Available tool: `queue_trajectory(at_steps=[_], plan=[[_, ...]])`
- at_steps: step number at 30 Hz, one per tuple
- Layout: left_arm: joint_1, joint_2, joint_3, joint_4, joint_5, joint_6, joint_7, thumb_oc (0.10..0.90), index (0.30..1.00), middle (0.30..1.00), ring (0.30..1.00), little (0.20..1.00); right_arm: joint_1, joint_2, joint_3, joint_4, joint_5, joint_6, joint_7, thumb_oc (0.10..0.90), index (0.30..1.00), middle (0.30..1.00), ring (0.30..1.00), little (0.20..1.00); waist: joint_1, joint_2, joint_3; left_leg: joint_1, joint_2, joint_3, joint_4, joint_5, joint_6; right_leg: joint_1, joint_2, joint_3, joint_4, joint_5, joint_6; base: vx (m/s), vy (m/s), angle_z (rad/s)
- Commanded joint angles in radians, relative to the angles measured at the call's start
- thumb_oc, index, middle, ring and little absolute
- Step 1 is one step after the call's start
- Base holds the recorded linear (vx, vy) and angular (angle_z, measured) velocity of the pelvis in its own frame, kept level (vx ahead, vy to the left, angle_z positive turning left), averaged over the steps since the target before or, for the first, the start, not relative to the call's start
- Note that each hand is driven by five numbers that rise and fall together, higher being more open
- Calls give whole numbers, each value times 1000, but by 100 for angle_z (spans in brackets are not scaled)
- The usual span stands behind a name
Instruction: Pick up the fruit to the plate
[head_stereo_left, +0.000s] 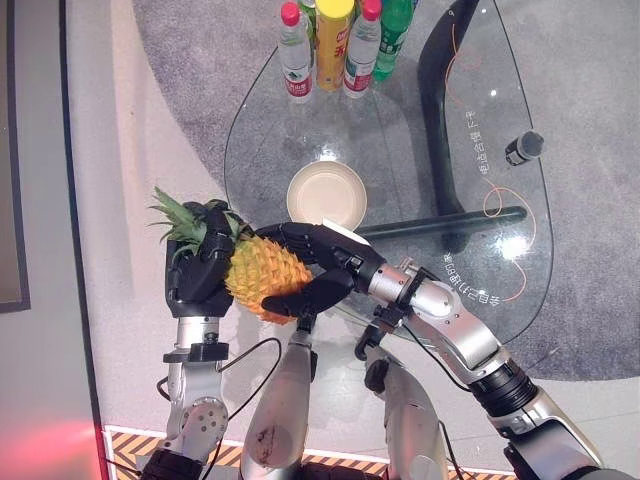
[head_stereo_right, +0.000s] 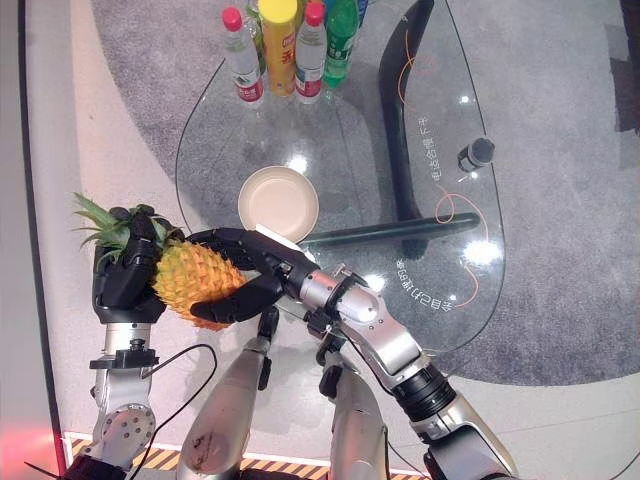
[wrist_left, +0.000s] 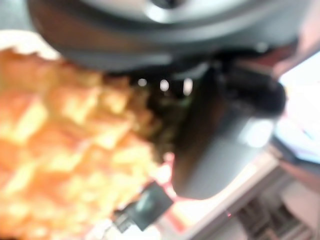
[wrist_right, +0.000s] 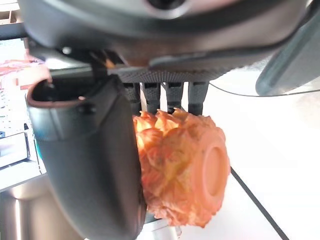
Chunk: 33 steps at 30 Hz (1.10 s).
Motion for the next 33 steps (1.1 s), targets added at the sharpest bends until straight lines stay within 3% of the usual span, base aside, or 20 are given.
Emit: queue_trajectory(at_steps=[1, 13, 14, 15, 16, 27, 33], plan=[[-187, -17, 86, -272, -6, -87, -105, 100, 300, 300, 300, 200, 14, 12, 174, -85, -22, -18, 138, 100, 300, 300, 300, 200, 13, 2, -25, -17, -74, -33, 52, -72, 26, 46, 33, -18, 40, 21, 47, 0, 0, 0], [-187, -24, 80, -277, 0, -86, -111, 100, 300, 300, 300, 200, 24, 17, 164, -87, -9, 6, 94, 100, 300, 300, 300, 200, 10, 2, -25, -16, -70, -21, 54, -75, 27, 47, 27, -24, 45, 20, 50, 0, 0, 0], [-187, -24, 81, -276, 0, -87, -113, 100, 300, 300, 300, 200, 26, 18, 161, -83, -4, 12, 80, 191, 378, 378, 378, 291, 10, 2, -25, -16, -69, -19, 54, -75, 28, 46, 26, -26, 46, 20, 50, 0, 0, 0], [-187, -24, 82, -276, -1, -87, -114, 100, 300, 300, 300, 200, 26, 20, 159, -80, -4, 16, 70, 443, 594, 594, 594, 543, 10, 3, -25, -16, -68, -18, 54, -75, 27, 46, 25, -27, 47, 21, 50, 0, 0, 0], [-187, -26, 83, -273, -3, -87, -119, 100, 300, 300, 300, 200, 28, 25, 153, -70, -11, 20, 60, 800, 900, 900, 900, 900, 9, 4, -25, -16, -68, -15, 53, -75, 28, 43, 23, -28, 50, 21, 51, 0, 0, 0], [-192, -27, 90, -267, -3, -88, -119, 100, 300, 300, 300, 200, 53, 15, 108, -46, -13, -1, -29, 800, 900, 900, 900, 900, -1, 5, -25, -9, -66, -9, 49, -77, 30, 46, 21, -24, 50, 20, 56, 0, 0, 0], [-192, -16, 111, -267, 9, -88, -106, 100, 300, 300, 300, 200, 89, -15, 32, -56, -11, -37, -105, 800, 900, 900, 900, 900, -15, -2, -25, -6, -61, 0, 49, -81, 34, 44, 21, -18, 55, 22, 63, 0, 0, 0]])
